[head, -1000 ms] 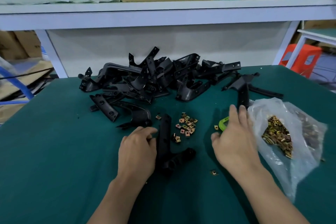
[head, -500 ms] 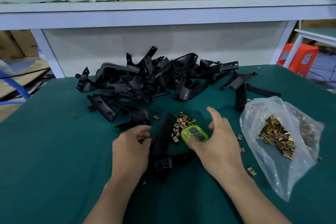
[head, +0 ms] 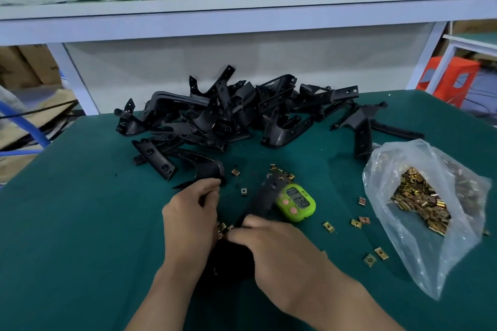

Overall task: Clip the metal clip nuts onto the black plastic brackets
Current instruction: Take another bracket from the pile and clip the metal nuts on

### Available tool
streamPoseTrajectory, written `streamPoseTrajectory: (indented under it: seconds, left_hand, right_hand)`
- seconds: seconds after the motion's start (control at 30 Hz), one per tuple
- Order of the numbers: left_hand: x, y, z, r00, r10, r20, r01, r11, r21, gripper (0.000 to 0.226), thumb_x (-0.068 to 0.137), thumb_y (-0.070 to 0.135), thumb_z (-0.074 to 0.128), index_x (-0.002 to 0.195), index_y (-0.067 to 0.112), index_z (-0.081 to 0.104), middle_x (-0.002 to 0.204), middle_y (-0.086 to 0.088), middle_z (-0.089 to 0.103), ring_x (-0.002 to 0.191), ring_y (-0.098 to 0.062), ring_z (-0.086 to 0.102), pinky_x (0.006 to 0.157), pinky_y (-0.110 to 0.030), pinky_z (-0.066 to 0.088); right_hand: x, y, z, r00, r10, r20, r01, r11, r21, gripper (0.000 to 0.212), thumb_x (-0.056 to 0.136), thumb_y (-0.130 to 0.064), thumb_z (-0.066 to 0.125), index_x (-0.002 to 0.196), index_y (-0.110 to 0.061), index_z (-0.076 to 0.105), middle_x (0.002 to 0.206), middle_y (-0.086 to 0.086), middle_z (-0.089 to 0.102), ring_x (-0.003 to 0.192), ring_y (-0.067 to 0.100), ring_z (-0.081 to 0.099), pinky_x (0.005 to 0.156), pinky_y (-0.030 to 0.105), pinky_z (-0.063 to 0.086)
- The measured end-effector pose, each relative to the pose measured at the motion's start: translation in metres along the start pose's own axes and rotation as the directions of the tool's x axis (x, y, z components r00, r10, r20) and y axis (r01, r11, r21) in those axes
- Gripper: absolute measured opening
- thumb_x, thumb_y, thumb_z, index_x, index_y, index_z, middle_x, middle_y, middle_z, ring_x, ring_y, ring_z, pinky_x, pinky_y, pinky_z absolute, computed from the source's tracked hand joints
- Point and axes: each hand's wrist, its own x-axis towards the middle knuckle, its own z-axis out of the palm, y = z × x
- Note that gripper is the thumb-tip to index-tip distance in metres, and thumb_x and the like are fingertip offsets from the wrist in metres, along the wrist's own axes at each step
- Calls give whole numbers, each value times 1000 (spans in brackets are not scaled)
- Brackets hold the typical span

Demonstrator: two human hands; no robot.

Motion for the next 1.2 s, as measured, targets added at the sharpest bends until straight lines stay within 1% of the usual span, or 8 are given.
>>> streamPoseTrajectory:
  seconds: [0.13,0.2,0.3,0.47,0.63,0.8,1.03,1.2]
  left_hand:
    - [2,1,-2,999,-50,-1,49,992,-117,24,88,13,77,96,36,78,81,33,72,81,17,65,67,4,41]
    - [2,0,-2,997,-64,34,69,983,-171,28,84,9,81,96,35,78,84,32,72,80,14,68,68,3,44]
    - [3,-1,-3,993,-82,88,103,956,-275,34,79,1,84,95,30,77,86,24,76,81,6,72,70,-3,50]
    - [2,3,-4,974,-30,225,83,969,-231,48,80,-9,77,96,36,76,90,19,77,89,4,72,87,-18,56]
    - [-6,9,-12,983,65,172,-77,995,63,28,85,17,77,99,41,78,89,31,69,91,16,60,73,3,41]
    - [-20,9,-22,888,110,447,-286,893,348,18,80,53,78,94,43,76,93,22,60,97,-4,51,86,-29,48]
    - [-30,15,-20,927,218,305,-306,910,281,6,83,29,83,79,31,78,79,23,61,84,-6,55,81,-30,45]
    - [-26,9,-28,938,174,301,-299,846,442,17,77,49,82,88,37,78,93,23,64,90,-4,51,80,-28,37]
  right_hand:
    - [0,7,-5,978,60,-201,-64,998,-13,56,81,-15,34,124,-29,66,127,-9,60,113,19,57,96,33,46]
    - [4,13,-5,987,16,-159,-46,982,-186,56,74,-10,46,122,-26,69,138,-2,59,125,20,47,111,31,26]
    - [4,11,-4,997,64,-38,-71,966,-247,52,77,-11,55,126,-28,63,119,-7,64,117,16,48,122,33,12]
    - [-7,5,-10,984,148,-103,-175,920,-350,54,68,-14,68,116,-36,55,102,-12,58,102,18,55,92,33,40]
    - [-12,10,-28,852,349,-389,-436,886,-161,55,84,-24,66,134,-39,49,98,-15,53,88,18,60,65,34,43]
    - [-14,14,-25,815,443,-372,-517,847,-123,45,91,-24,60,135,-29,49,89,-12,45,74,19,51,63,36,45]
    - [-15,14,-17,813,438,-384,-498,864,-69,46,90,-23,59,134,-31,49,92,-13,47,74,19,50,63,36,40]
    - [-18,17,-13,804,430,-411,-479,877,-19,54,89,-24,61,140,-34,48,96,-15,51,76,17,53,64,33,38]
